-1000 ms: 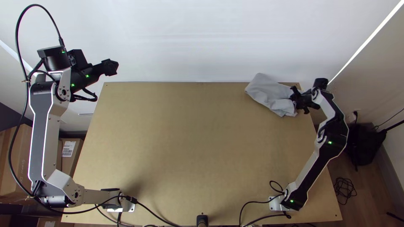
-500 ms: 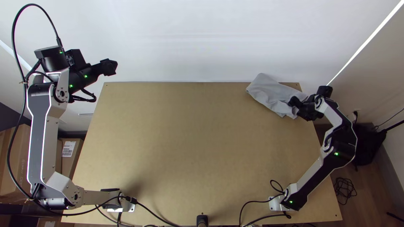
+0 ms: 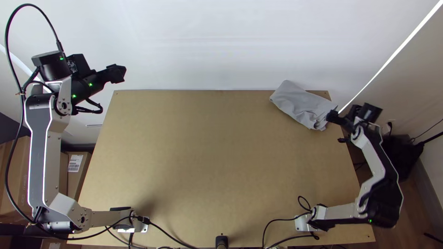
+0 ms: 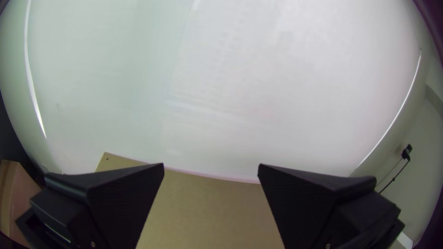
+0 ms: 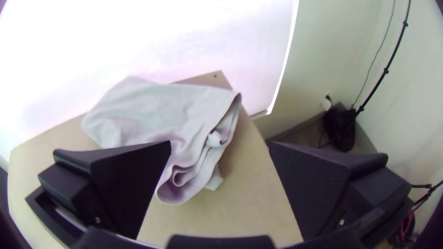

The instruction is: Fold the t-shirt

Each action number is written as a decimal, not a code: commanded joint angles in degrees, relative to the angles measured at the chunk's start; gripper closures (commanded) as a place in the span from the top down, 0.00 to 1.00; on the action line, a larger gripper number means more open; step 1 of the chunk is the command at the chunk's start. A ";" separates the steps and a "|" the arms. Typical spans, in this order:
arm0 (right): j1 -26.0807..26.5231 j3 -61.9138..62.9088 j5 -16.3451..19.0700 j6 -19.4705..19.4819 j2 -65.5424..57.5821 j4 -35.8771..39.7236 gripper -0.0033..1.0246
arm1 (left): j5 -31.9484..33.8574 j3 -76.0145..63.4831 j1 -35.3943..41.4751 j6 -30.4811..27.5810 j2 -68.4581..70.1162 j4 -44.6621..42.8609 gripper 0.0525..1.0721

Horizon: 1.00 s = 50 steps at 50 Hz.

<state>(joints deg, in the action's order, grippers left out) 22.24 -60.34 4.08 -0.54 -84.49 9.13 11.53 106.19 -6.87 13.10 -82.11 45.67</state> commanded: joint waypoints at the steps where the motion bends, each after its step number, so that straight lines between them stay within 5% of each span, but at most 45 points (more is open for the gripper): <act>1: 1.40 1.89 -0.74 -1.40 8.55 -1.30 0.96 | 0.69 -1.69 -0.95 1.14 3.18 -0.67 0.95; 11: 1.58 0.48 -0.65 -1.57 23.93 -1.65 0.96 | 0.60 -6.00 -3.32 0.43 7.75 -1.29 0.95; 16: 1.32 -1.36 -0.65 0.62 30.17 -1.04 0.96 | 0.60 -13.56 -3.94 -0.45 14.25 -9.37 0.95; 27: -6.33 -4.26 -0.65 1.33 42.30 0.72 0.96 | -0.10 -26.56 -4.73 -3.61 27.88 -17.90 0.95; 36: -10.90 -2.59 -0.56 4.49 50.74 -6.66 0.96 | -0.63 -36.49 -4.64 -4.40 39.39 -23.52 0.95; 50: -18.55 12.17 -0.38 4.40 64.80 -26.00 0.96 | -1.07 -53.02 -4.73 -2.73 58.99 -32.57 0.95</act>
<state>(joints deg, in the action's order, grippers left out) 5.61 -55.55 3.86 2.98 -24.25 -12.51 11.03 57.95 -11.27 9.61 -28.80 14.98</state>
